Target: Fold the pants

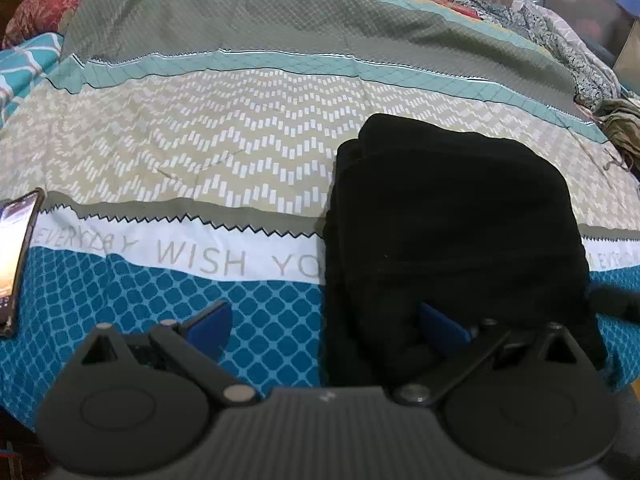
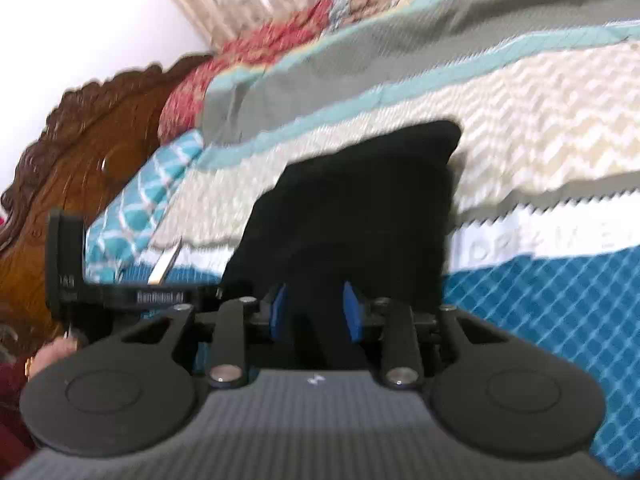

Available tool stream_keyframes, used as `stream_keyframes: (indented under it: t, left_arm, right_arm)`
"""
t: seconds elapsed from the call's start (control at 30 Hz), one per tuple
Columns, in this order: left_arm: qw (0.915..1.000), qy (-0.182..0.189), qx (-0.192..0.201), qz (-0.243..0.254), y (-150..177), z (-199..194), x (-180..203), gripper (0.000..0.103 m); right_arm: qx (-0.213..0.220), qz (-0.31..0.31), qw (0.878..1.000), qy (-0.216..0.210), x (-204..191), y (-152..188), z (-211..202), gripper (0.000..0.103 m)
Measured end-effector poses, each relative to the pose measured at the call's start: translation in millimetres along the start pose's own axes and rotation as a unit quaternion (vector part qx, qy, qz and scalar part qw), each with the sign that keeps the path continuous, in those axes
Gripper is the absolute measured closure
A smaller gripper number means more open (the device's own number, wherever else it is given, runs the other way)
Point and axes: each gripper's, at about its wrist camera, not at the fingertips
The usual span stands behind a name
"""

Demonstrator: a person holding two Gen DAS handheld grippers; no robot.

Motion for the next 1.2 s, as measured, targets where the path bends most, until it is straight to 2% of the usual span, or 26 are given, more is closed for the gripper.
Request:
stream_keyframes:
  t: [0.17,0.33,0.5,0.87,0.97,1.03,1.1,1.2]
  left_arm:
    - [1.0000,-0.009,0.000,0.003,0,-1,2,0.000]
    - [0.9999,-0.010,-0.002,-0.001,1,-1,2,0.000]
    - [0.9999,-0.012,-0.005,-0.004,1,0,2,0.000]
    - [0.9999,-0.009,-0.008,-0.009,0,1,-2,0.000]
    - [0.9994,0.019,-0.004,-0.027,-6,-4,-12,0.000]
    - [0.9963,0.062,0.017,-0.058,-13,-14,-25,0.000]
    - [0.9909,0.100,0.027,-0.086,-21,-19,-38,0.000]
    - [0.9886,0.114,0.028,-0.093,-30,-14,-44,0.000]
  right_arm:
    - [0.023,0.029,0.999,0.039,15,-5,-7,0.056]
    - [0.003,0.087,0.994,0.064,41,0,-1,0.051]
    - [-0.051,0.146,0.987,0.054,60,15,18,0.039]
    - [-0.046,0.168,0.984,0.037,67,18,12,0.036]
    - [-0.045,0.169,0.984,0.035,68,17,11,0.036]
    - [-0.035,0.160,0.986,0.032,64,14,6,0.035]
    - [-0.008,0.143,0.989,0.028,59,9,0,0.034]
    - [0.006,0.140,0.990,0.021,61,2,-2,0.030]
Point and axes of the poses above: each gripper's, at about its wrist camera, not at the fingertips, and z roughly the way its jaws point, x to its right, y to its underside, and after that the axes turned 5 degrees about x, right-handed
